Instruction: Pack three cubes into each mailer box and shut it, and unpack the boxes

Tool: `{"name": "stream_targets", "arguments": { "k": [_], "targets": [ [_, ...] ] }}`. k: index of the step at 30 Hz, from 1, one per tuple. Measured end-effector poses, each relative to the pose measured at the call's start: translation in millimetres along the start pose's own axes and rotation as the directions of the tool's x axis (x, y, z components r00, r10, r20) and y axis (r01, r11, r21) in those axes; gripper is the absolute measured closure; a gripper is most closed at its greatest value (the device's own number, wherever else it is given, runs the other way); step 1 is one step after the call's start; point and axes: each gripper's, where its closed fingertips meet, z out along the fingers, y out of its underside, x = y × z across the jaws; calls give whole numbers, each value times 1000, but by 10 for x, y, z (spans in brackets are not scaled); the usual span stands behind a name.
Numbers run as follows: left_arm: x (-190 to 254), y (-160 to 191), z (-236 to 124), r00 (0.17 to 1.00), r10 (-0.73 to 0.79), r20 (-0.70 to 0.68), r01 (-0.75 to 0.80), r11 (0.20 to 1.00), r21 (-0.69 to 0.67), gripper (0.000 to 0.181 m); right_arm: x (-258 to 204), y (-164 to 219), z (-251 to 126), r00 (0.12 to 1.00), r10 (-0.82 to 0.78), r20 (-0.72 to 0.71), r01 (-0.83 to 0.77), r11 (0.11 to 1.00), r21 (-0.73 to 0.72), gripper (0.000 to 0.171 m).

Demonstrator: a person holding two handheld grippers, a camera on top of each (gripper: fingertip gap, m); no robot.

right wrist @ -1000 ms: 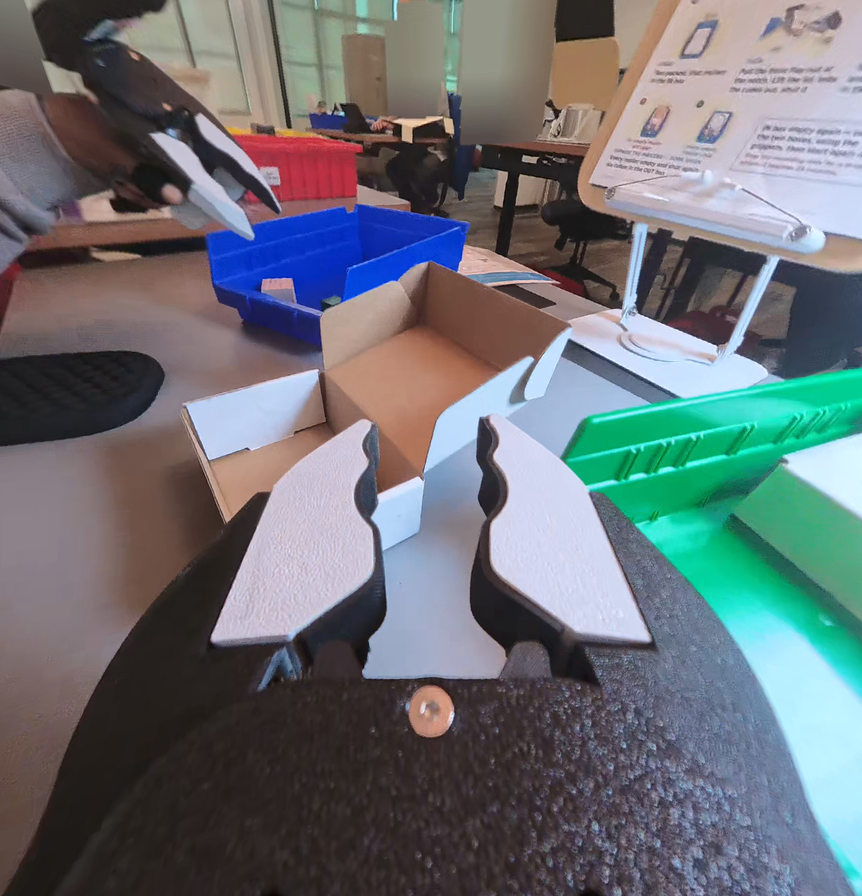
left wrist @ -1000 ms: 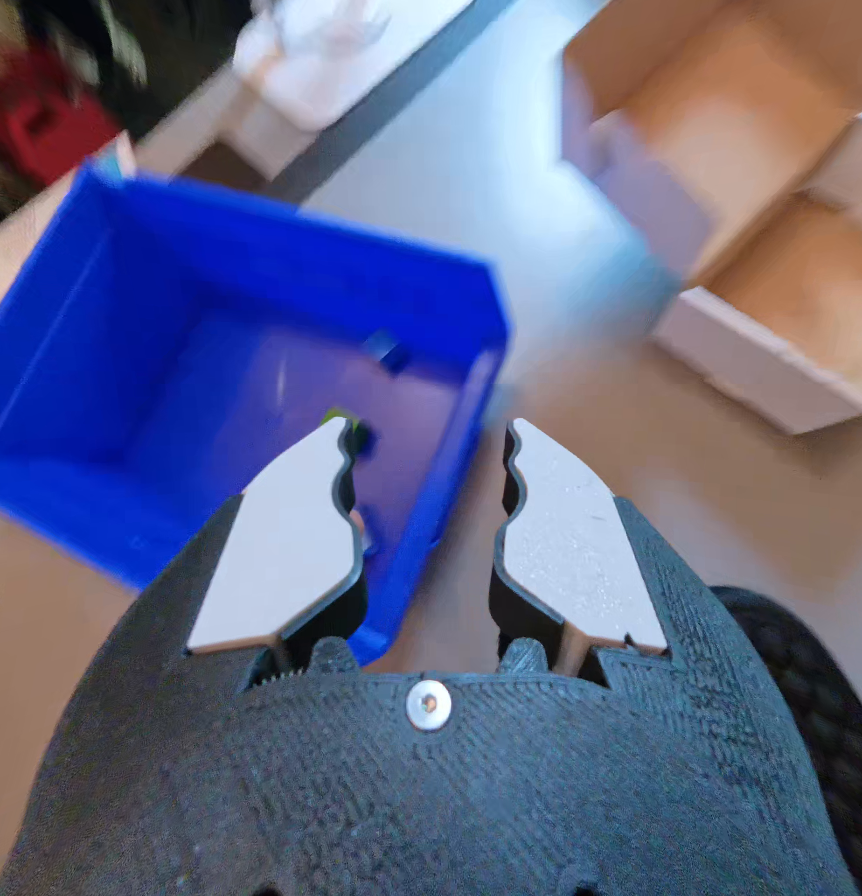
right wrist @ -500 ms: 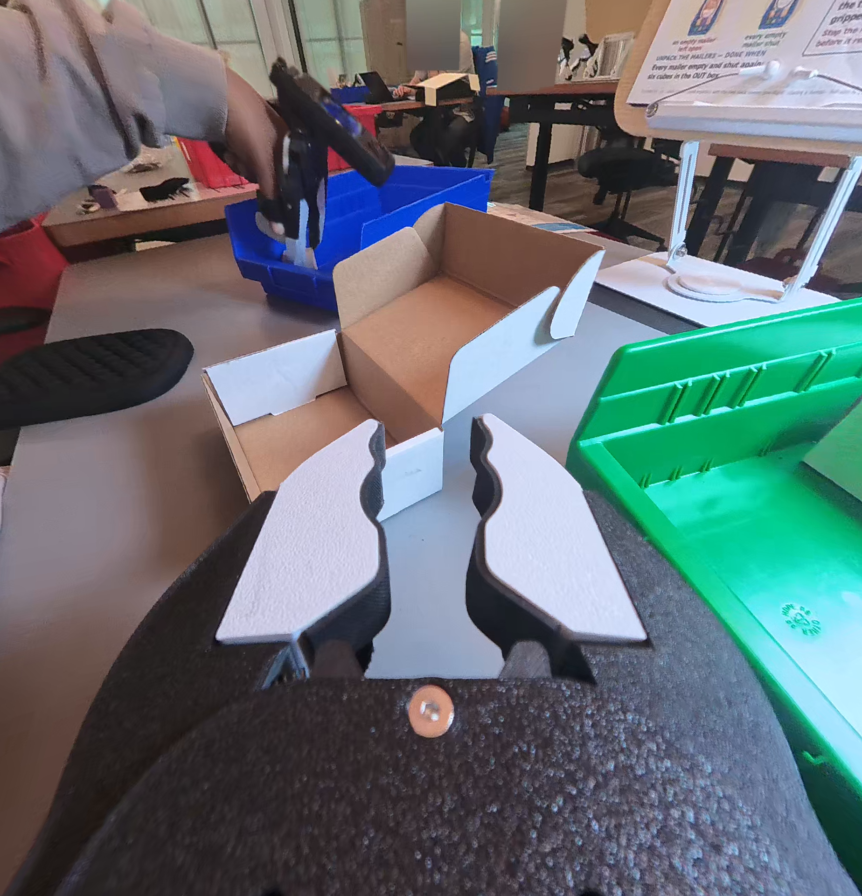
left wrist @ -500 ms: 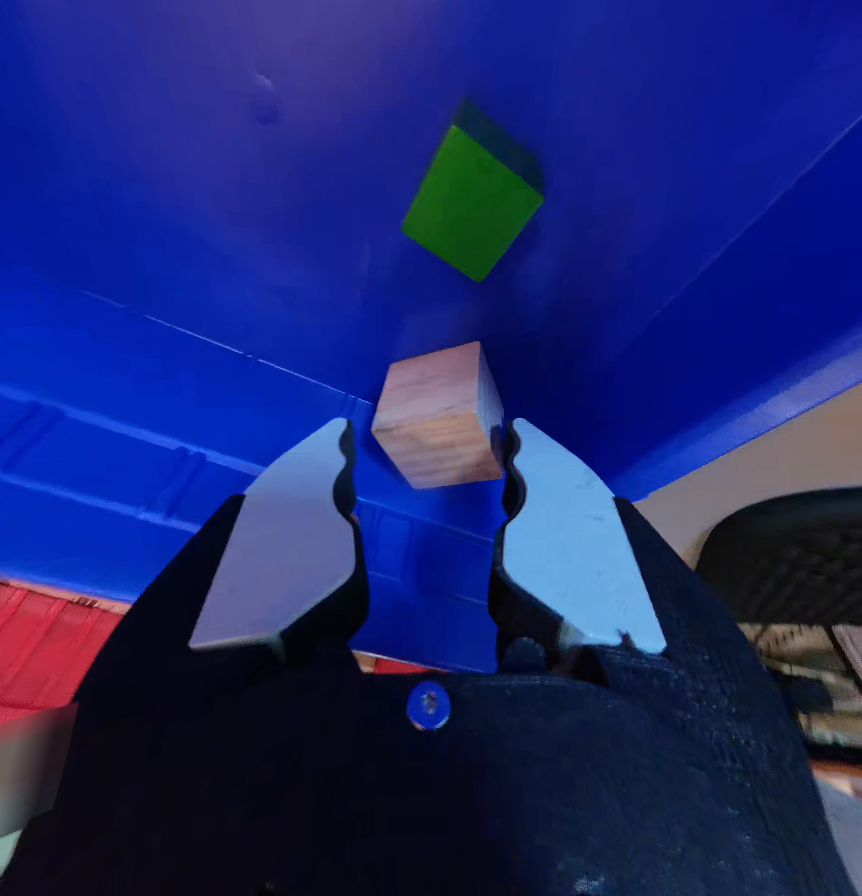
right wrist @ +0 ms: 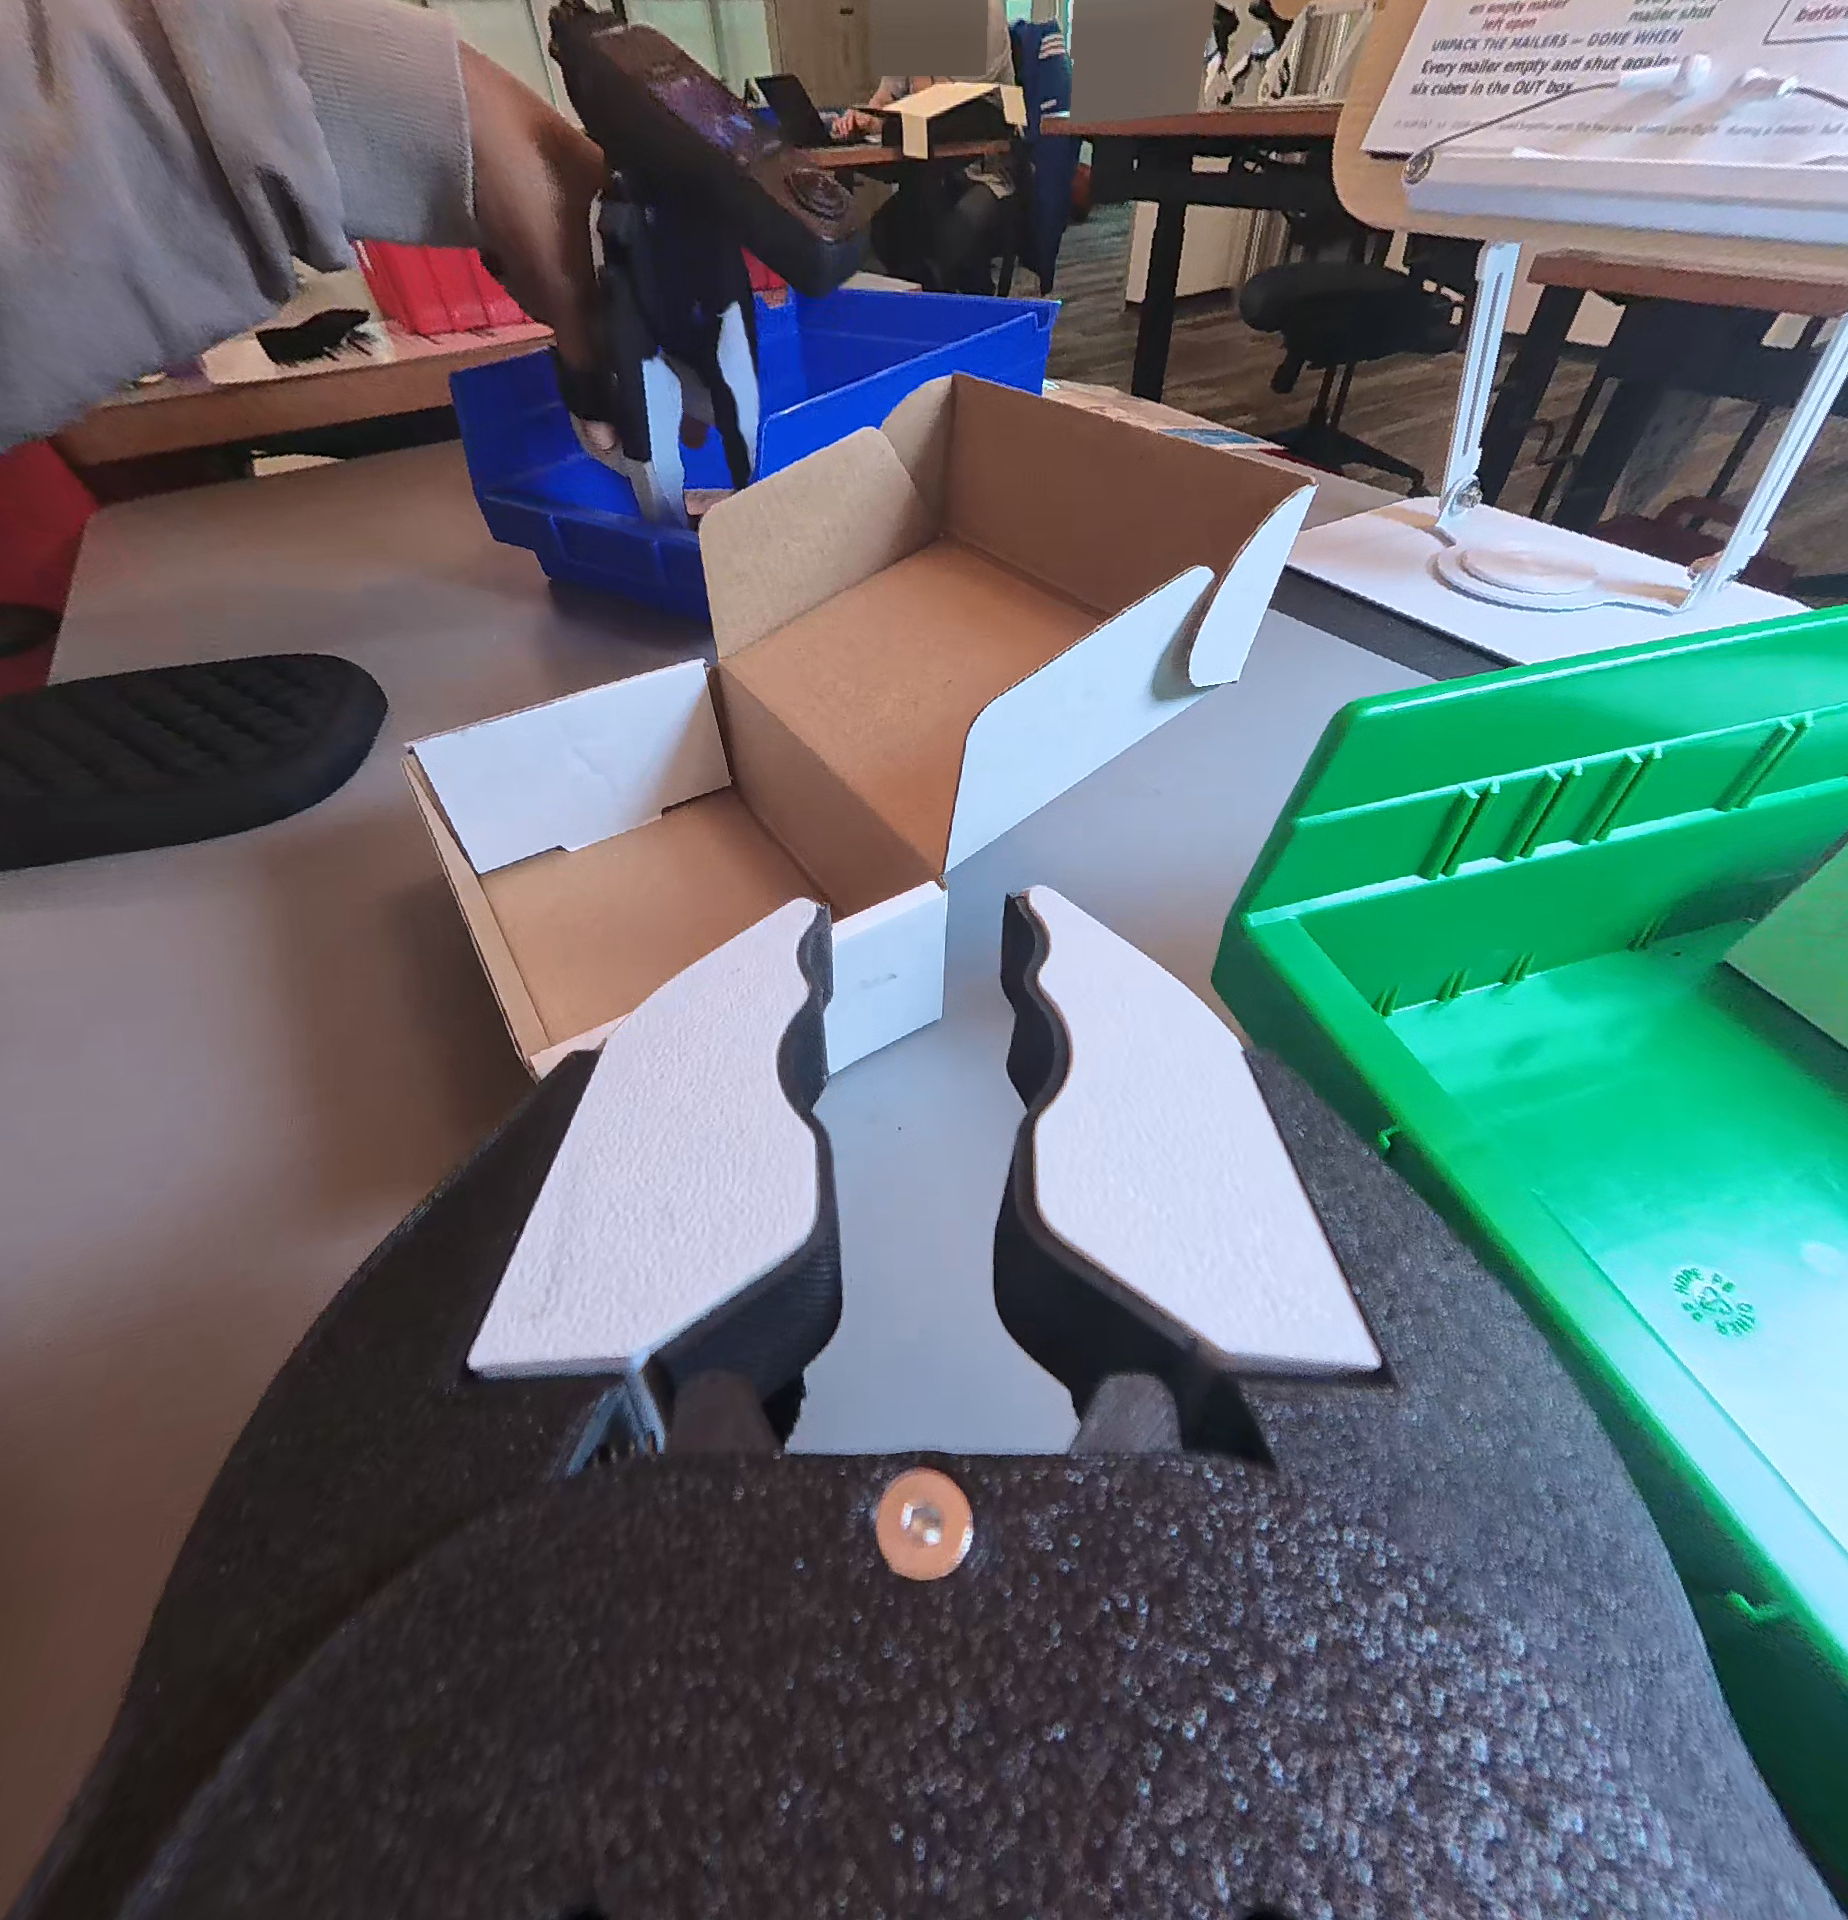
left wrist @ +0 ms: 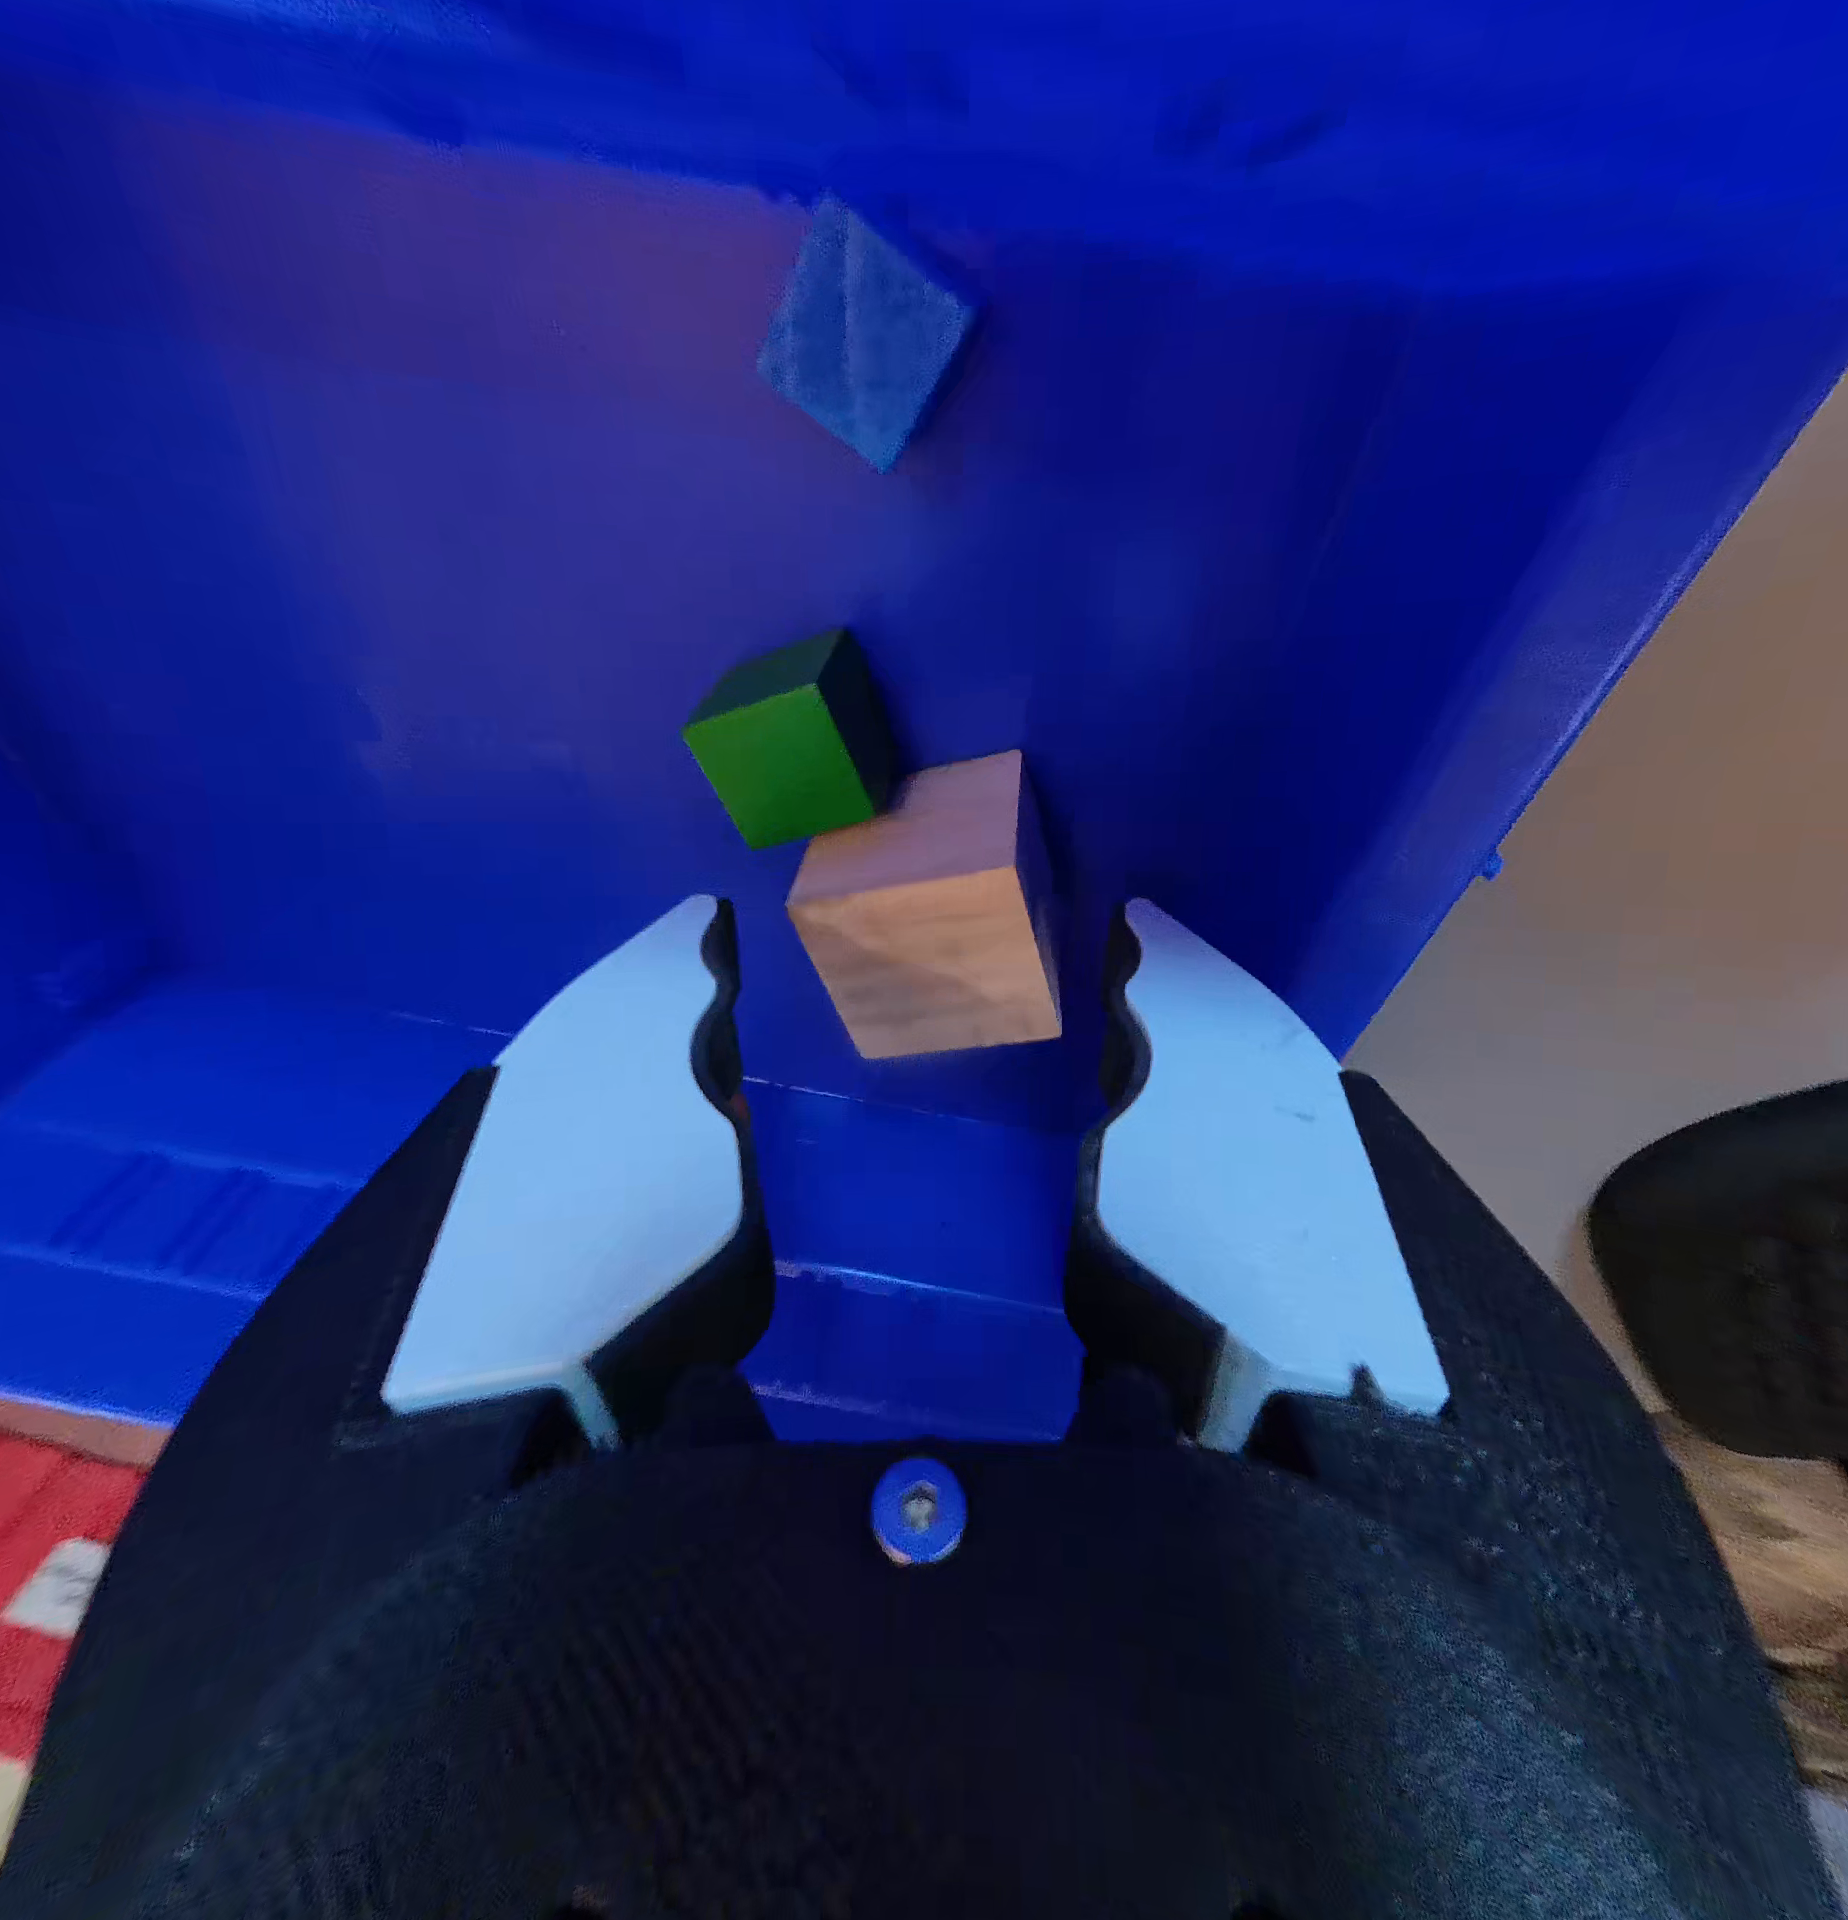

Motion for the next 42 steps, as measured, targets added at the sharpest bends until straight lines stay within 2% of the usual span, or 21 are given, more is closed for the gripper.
{"name": "stream_targets", "arguments": {
  "k": [2,3,5,7,9,13,15,17,21,25,32,37,42],
  "targets": [
    [56,86,47,996,-56,-62,55,998,-18,110,2,-8,3,1000,6,4,-6,1000,3,140],
    [32,111,92,997,-64,-49,63,998,-18,112,0,-12,6,1000,7,5,-7,1000,3,140],
    [-8,71,160,996,-85,-25,86,995,40,133,-10,-13,12,1000,3,7,-3,1000,2,140],
    [-39,1,103,993,-115,-15,116,987,115,134,-23,-9,15,1000,-2,7,2,1000,1,140],
    [-67,-42,-135,995,-95,14,91,978,190,134,-35,1,19,1000,-1,10,1,1000,-1,140],
    [75,-241,-979,994,-23,109,-19,931,365,134,-35,-7,31,1000,-7,10,7,1000,3,140],
    [413,-445,-1357,990,58,127,-108,890,443,134,-46,-35,28,1000,-6,14,5,1000,19,140],
    [892,-666,-1533,974,178,143,-225,851,474,134,-83,-50,23,999,-7,32,6,1000,27,138],
    [1696,-1060,-1344,912,376,163,-409,803,433,134,-230,14,32,994,-3,113,5,1000,-18,129],
    [2039,-1258,-909,862,493,120,-504,805,314,134,-396,117,38,982,-17,186,34,995,-90,121],
    [2158,-1399,-513,821,560,114,-571,801,181,133,-510,172,25,974,-58,217,91,985,-144,118],
    [2187,-1407,-373,810,577,99,-586,793,166,134,-503,132,-10,974,-51,219,80,989,-125,118],
    [2205,-1421,-393,815,570,103,-578,792,198,134,-499,131,-12,975,-52,216,80,989,-124,118]
  ]
}}
